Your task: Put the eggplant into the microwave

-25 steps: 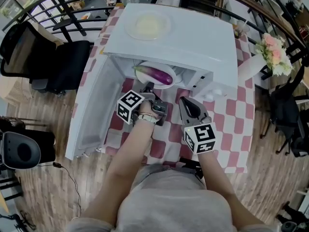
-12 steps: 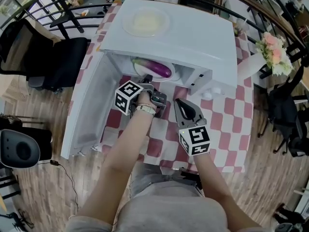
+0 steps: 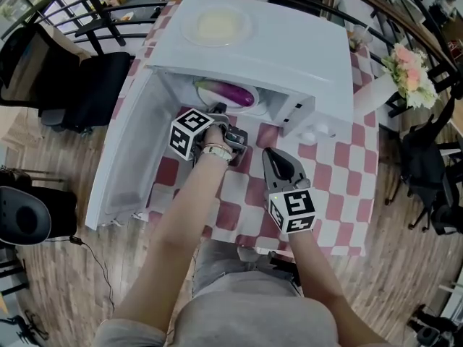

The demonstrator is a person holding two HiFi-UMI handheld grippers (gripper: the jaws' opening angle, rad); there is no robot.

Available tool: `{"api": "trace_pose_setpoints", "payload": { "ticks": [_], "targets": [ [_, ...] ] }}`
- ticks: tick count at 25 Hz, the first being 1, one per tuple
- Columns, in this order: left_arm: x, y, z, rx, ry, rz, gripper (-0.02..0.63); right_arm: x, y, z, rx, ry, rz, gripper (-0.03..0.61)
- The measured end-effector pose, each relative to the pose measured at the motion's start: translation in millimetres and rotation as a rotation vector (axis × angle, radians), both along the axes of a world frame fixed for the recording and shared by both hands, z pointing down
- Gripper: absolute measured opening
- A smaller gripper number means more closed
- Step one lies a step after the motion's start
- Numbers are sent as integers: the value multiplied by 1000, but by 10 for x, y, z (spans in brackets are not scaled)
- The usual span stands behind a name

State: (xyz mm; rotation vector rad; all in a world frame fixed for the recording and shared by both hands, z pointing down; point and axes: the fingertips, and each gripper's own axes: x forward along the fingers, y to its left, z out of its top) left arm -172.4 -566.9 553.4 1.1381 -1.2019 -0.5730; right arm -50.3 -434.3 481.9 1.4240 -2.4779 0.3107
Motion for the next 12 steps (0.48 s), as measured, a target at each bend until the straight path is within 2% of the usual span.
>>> {"api": "trace_pose_setpoints", "payload": {
  "ticks": [2, 5, 6, 12],
  "targets": [
    [11, -8, -40, 24, -4, 7, 32, 12, 5, 2, -1, -3, 3, 26],
    [27, -13, -115, 51, -11, 16, 163, 30, -5, 5, -1, -5, 8, 26],
    [25, 6, -116, 44, -14, 17, 184, 35, -9, 6, -2, -7, 10, 26],
    [-79, 209, 64, -38, -32, -13, 189, 5, -5, 25, -8, -16, 2, 26]
  ]
}}
